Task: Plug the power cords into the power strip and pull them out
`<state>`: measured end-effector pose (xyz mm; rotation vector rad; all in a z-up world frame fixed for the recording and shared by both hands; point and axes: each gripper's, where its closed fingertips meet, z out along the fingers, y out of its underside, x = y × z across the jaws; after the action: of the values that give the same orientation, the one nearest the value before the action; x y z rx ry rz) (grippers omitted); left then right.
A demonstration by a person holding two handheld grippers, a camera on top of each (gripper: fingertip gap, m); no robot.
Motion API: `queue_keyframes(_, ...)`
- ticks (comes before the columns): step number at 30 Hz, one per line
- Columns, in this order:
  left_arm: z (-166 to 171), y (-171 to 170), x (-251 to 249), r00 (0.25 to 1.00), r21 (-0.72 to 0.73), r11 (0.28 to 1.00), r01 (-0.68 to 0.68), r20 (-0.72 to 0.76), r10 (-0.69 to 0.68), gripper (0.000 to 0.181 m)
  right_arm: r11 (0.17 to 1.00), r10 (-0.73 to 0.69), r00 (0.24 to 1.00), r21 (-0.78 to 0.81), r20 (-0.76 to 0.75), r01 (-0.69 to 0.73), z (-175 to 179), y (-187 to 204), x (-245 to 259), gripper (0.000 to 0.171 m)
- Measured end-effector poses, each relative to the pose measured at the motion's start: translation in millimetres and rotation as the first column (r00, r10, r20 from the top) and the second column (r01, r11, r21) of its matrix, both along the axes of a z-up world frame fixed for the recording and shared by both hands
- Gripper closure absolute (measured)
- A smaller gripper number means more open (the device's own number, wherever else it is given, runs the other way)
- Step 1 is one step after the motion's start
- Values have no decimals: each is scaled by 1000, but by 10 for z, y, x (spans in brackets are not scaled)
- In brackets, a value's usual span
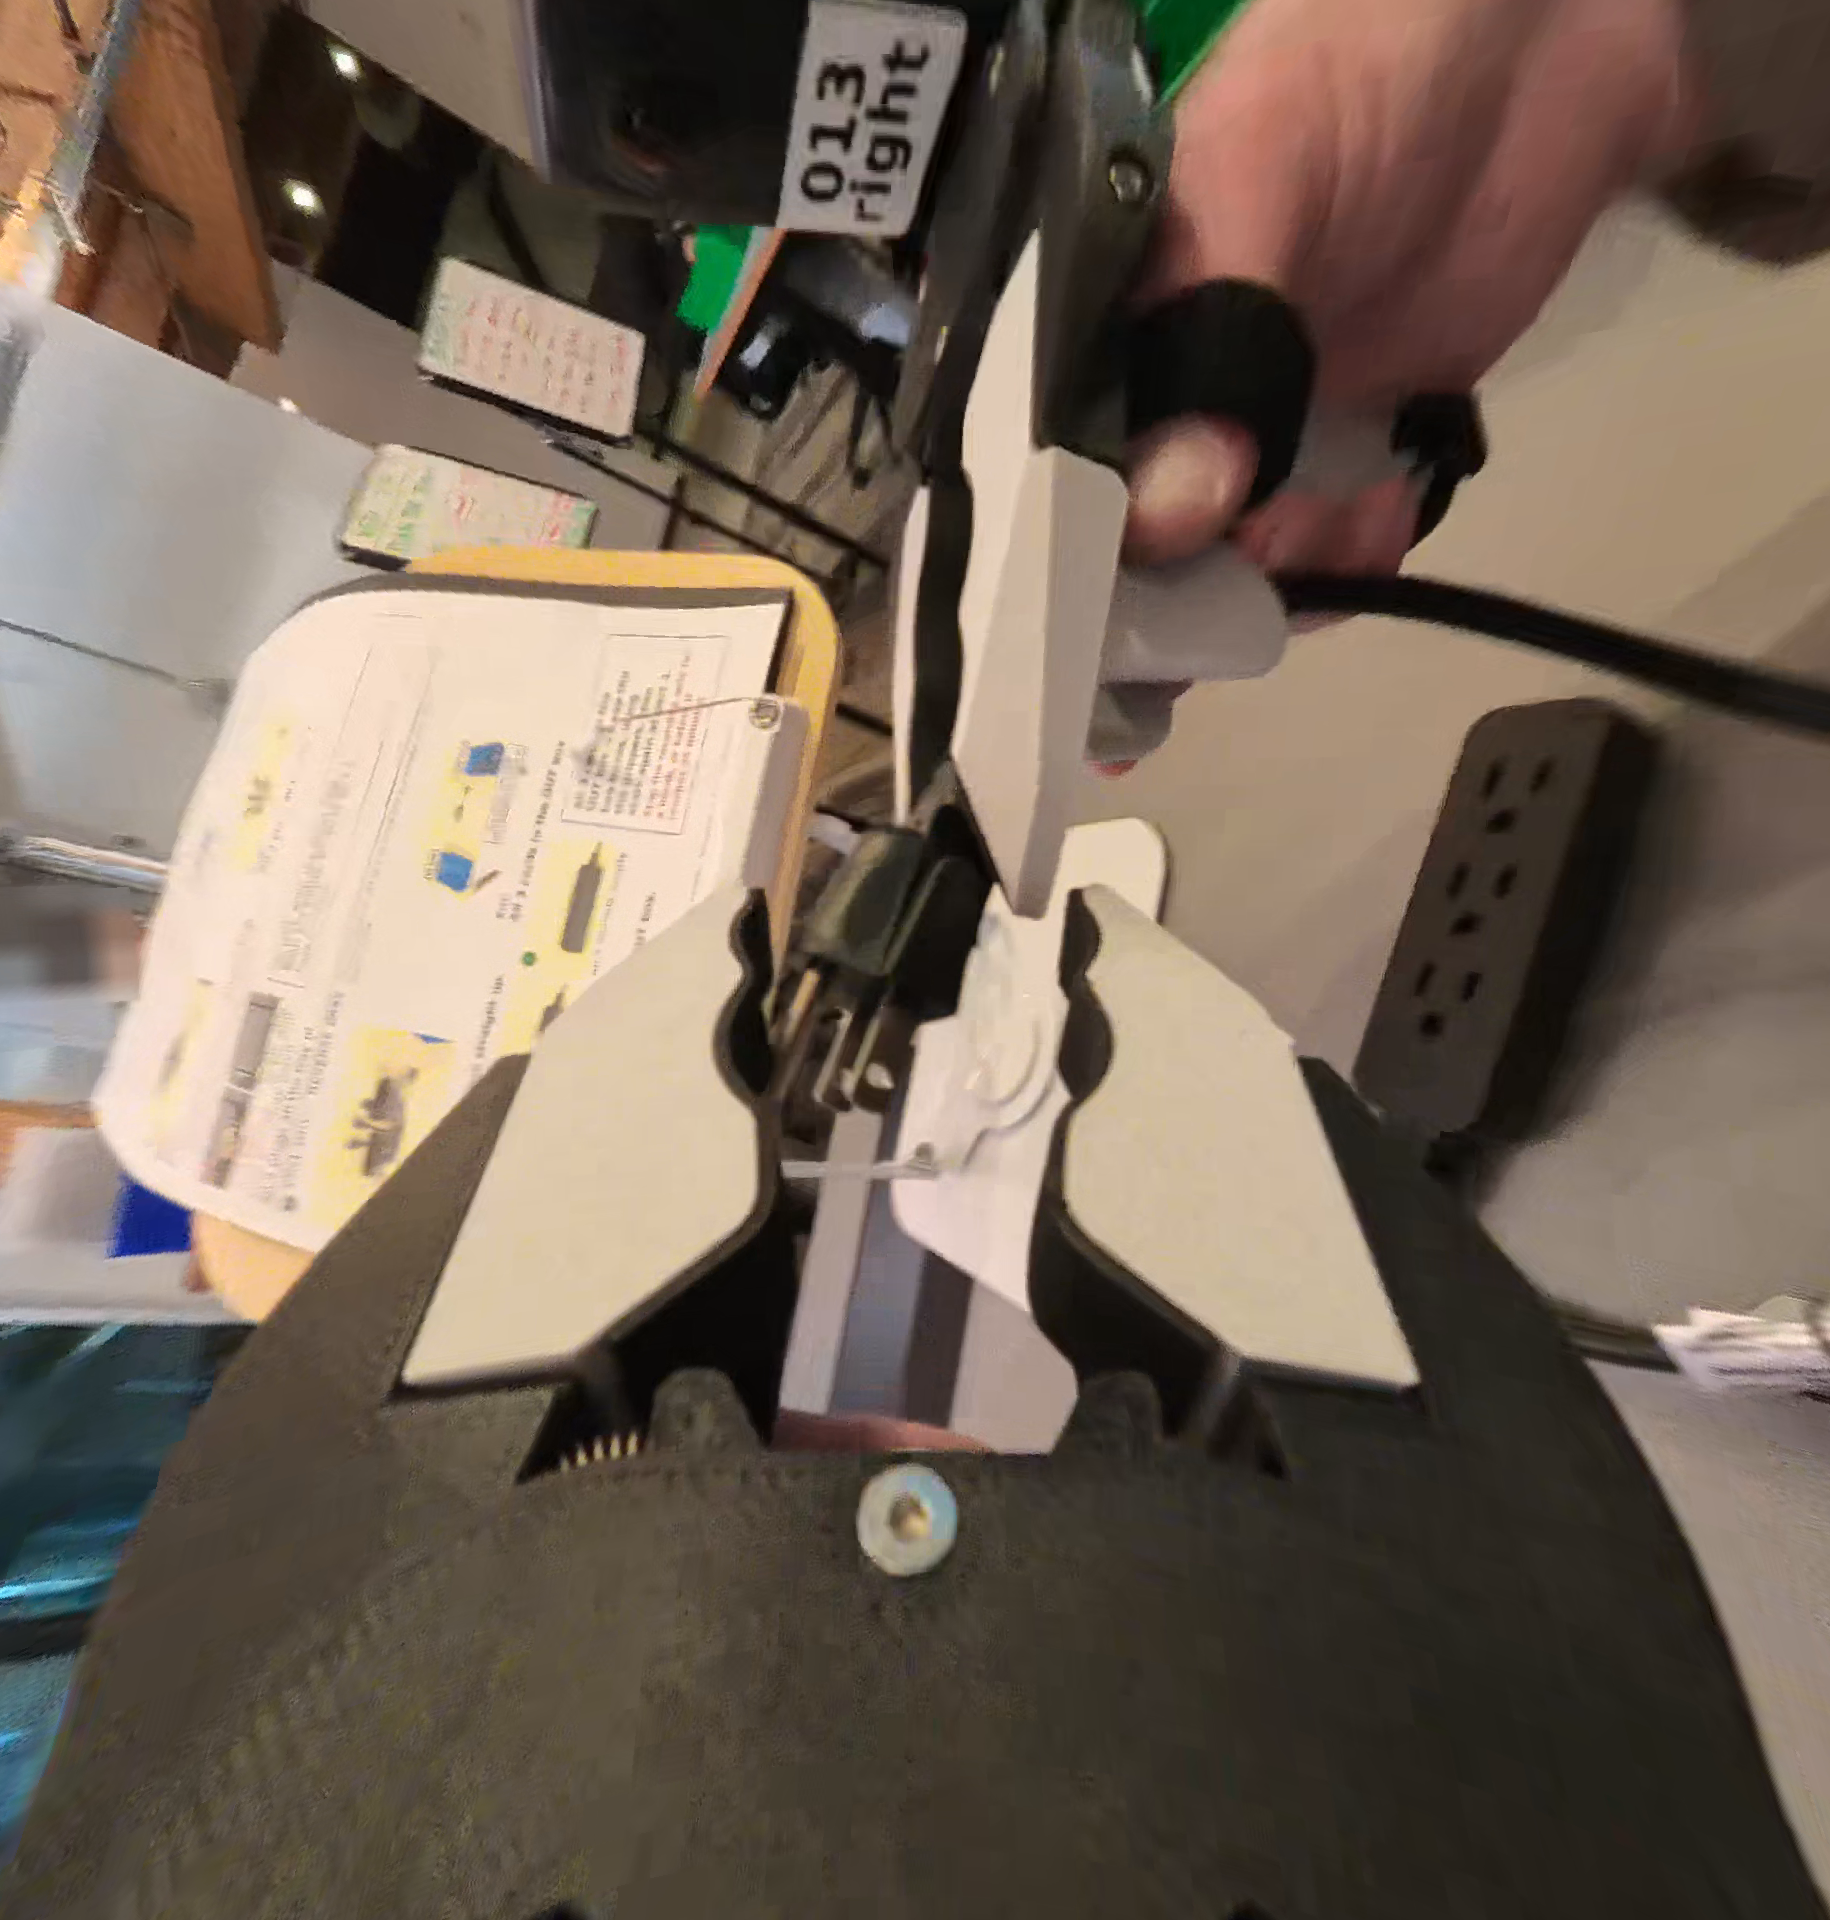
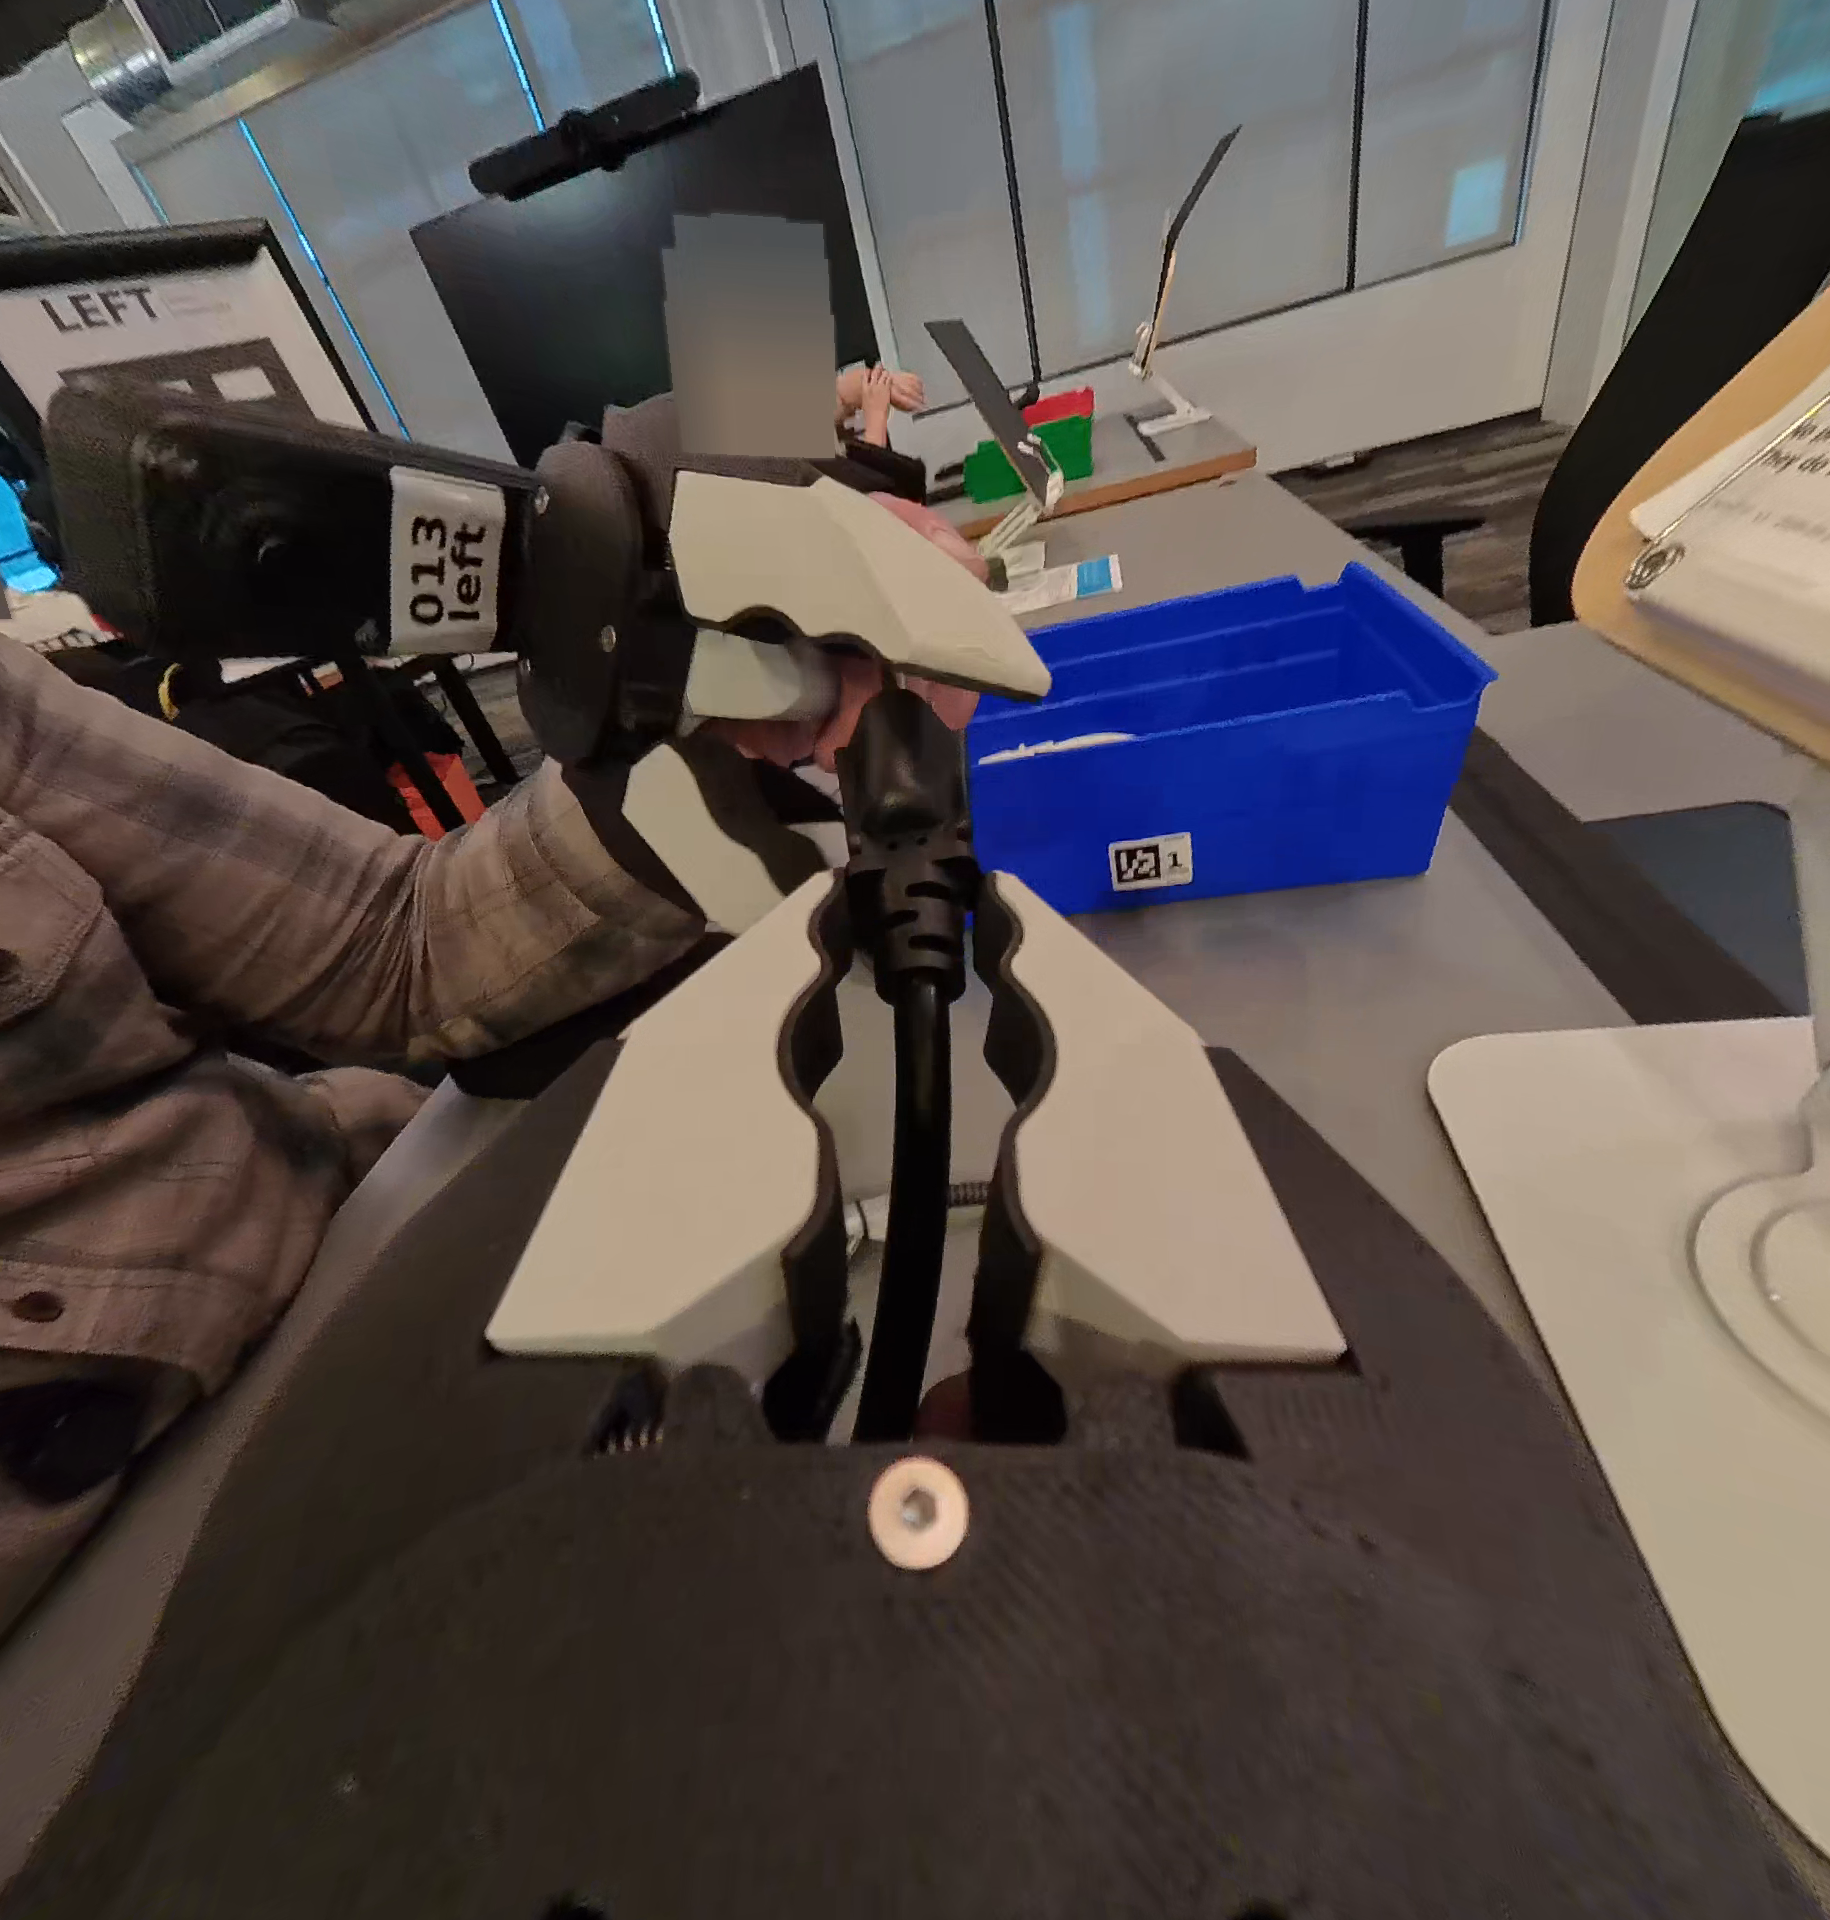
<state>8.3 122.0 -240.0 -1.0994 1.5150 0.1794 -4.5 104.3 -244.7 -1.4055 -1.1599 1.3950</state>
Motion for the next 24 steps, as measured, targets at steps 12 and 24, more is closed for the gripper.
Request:
queue_keyframes(12, 81, 62, 107, 998, 111, 993, -33, 64, 26, 152, 999, -9, 998, -52, -68, 5, 83, 55, 113, 150)
queue_keyframes(24, 20, -30, 175, 992, -26, 999, 43, 116, -39, 152, 1000, 7, 997, 22, -73, -6, 83, -3, 23, 142)
